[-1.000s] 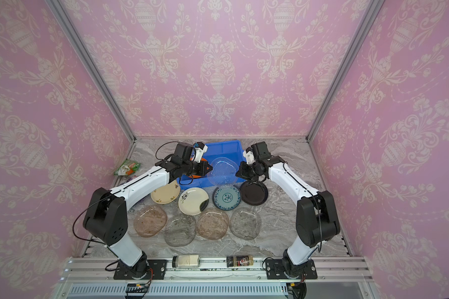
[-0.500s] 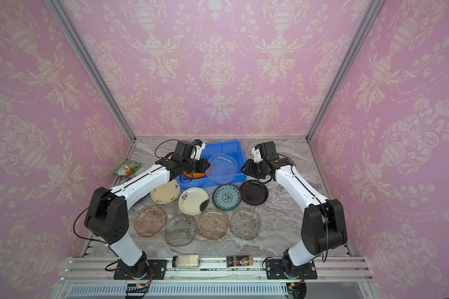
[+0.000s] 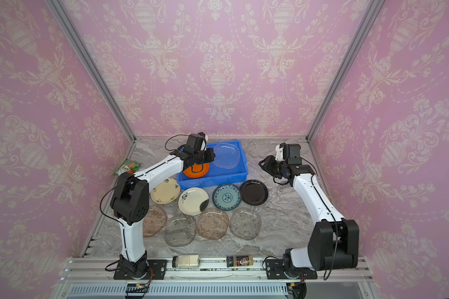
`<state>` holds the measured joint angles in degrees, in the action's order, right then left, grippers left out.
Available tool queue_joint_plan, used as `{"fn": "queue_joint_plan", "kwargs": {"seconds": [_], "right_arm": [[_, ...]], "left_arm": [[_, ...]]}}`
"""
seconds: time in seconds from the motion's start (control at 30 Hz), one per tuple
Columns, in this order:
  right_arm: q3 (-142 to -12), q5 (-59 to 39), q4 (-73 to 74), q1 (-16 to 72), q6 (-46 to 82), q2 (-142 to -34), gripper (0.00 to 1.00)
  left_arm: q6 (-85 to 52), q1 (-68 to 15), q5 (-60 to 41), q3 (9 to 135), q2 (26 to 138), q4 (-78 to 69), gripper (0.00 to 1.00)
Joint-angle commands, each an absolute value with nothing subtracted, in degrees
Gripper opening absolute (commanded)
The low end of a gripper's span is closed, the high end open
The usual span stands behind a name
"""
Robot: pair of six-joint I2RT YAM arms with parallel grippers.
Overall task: Place the plates into the plastic bin on the countertop
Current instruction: 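Lower the glass plate into the bin with the left gripper while the right gripper withdraws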
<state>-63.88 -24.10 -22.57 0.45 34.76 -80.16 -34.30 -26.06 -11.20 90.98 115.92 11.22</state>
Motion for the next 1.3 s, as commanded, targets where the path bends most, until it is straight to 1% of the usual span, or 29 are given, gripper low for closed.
{"fn": "queue_joint_plan", "kwargs": {"seconds": [0.0, 0.17, 0.4, 0.87, 1.0, 1.13, 1.27], "right_arm": [[-64.2, -26.5, -21.0, -0.6, 36.3, -81.3, 0.41], [-65.0, -27.8, -20.0, -1.6, 36.9, -83.4, 0.41], [-66.7, -30.1, -19.1, -3.5, 37.4, -87.0, 0.41], [-64.3, -32.4, -15.0, -5.7, 39.5, -88.3, 0.41], [-64.1, -32.7, -14.4, -5.8, 39.8, -88.6, 0.41], [-64.0, -33.0, -14.2, -5.9, 40.0, -88.4, 0.41], [-63.9, -33.2, -14.2, -5.8, 40.2, -88.4, 0.41]], "left_arm": [[-40.4, -25.5, -8.5, 93.0, 117.3, 9.3, 0.0], [-43.2, -25.2, -5.6, 93.6, 119.7, 9.0, 0.0], [-46.0, -24.4, -7.0, 96.3, 125.0, 8.3, 0.0], [-48.3, -24.4, -7.0, 98.2, 129.0, 7.9, 0.0], [-48.3, -24.4, -7.4, 99.8, 130.4, 8.4, 0.08], [-48.7, -24.4, -8.0, 100.7, 131.3, 8.6, 0.13], [-48.5, -24.4, -8.4, 101.1, 131.6, 8.8, 0.2]]}}
